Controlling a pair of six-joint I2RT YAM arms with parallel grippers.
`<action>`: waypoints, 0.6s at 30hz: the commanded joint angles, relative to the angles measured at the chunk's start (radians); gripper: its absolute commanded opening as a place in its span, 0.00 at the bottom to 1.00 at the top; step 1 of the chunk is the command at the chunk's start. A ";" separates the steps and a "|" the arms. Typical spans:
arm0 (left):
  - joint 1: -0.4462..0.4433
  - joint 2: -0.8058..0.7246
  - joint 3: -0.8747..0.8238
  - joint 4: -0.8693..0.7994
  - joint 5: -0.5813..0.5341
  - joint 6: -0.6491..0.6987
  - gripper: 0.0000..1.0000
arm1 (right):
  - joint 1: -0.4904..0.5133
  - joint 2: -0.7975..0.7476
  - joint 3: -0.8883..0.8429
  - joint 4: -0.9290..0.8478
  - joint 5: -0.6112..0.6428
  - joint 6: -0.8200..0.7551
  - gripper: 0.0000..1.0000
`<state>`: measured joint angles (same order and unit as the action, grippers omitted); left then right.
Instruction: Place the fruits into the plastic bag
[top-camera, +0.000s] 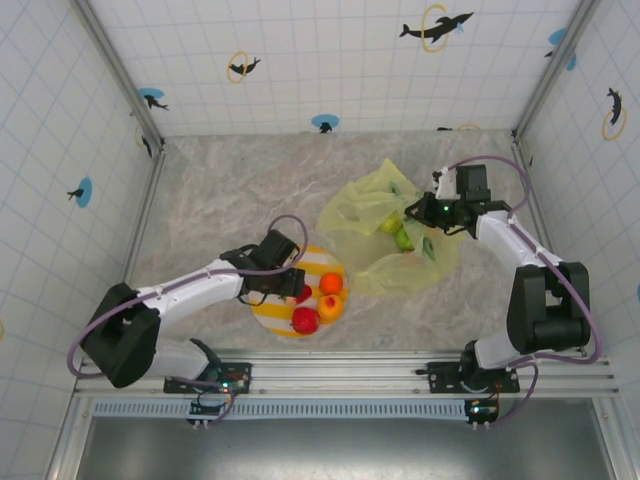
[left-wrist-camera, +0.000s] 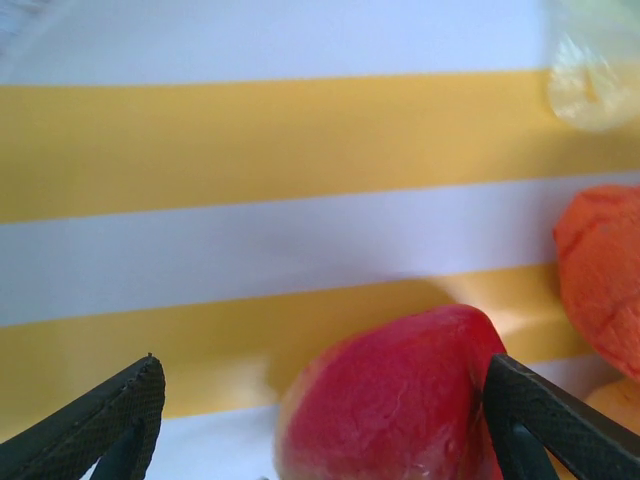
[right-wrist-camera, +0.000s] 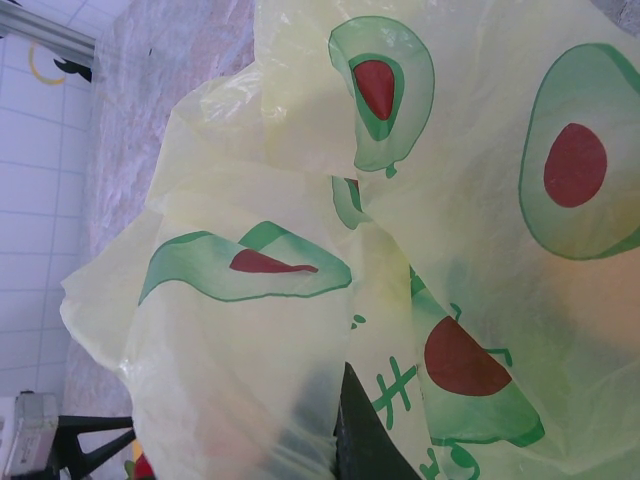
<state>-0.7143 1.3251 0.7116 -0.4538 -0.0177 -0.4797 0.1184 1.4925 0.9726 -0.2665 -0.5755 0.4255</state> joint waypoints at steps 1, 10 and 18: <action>0.028 -0.061 -0.020 0.002 -0.046 -0.026 0.84 | -0.001 -0.006 -0.006 0.003 -0.001 -0.014 0.05; 0.018 -0.041 -0.033 0.038 0.182 0.065 0.90 | 0.002 0.003 -0.012 0.015 -0.005 -0.004 0.05; -0.014 0.049 0.004 -0.029 0.143 0.130 0.89 | 0.004 -0.001 -0.018 0.013 0.000 -0.006 0.05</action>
<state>-0.7139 1.3487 0.6861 -0.4412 0.1234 -0.3958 0.1184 1.4929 0.9726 -0.2665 -0.5755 0.4259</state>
